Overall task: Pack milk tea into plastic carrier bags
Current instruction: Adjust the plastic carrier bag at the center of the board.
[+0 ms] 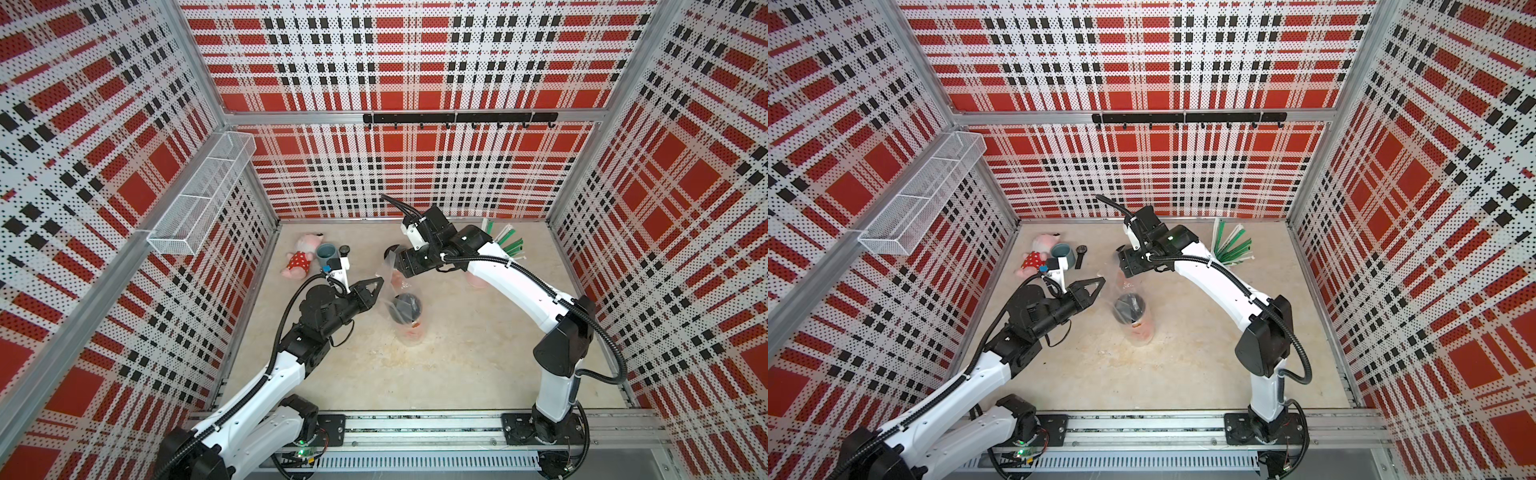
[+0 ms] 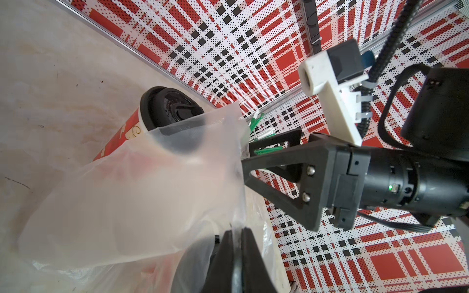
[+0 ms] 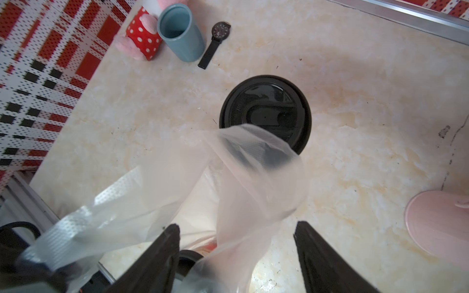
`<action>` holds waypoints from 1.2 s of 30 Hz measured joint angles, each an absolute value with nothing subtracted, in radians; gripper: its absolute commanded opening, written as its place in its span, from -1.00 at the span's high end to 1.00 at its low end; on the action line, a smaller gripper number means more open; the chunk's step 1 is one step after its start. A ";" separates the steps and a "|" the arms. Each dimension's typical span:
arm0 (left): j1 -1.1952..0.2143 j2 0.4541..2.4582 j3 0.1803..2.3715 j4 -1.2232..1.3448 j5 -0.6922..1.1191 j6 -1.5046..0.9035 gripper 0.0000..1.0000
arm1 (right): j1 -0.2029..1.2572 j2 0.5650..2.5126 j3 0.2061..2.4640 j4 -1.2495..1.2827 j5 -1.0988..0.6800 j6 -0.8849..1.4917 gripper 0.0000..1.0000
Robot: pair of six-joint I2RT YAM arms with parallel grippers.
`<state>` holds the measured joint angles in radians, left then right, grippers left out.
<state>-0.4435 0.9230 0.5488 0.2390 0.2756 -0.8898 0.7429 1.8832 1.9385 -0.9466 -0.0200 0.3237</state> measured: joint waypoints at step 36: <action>-0.443 1.030 0.600 0.264 0.279 -0.867 0.93 | 0.764 1.687 1.714 -0.995 0.144 0.406 1.00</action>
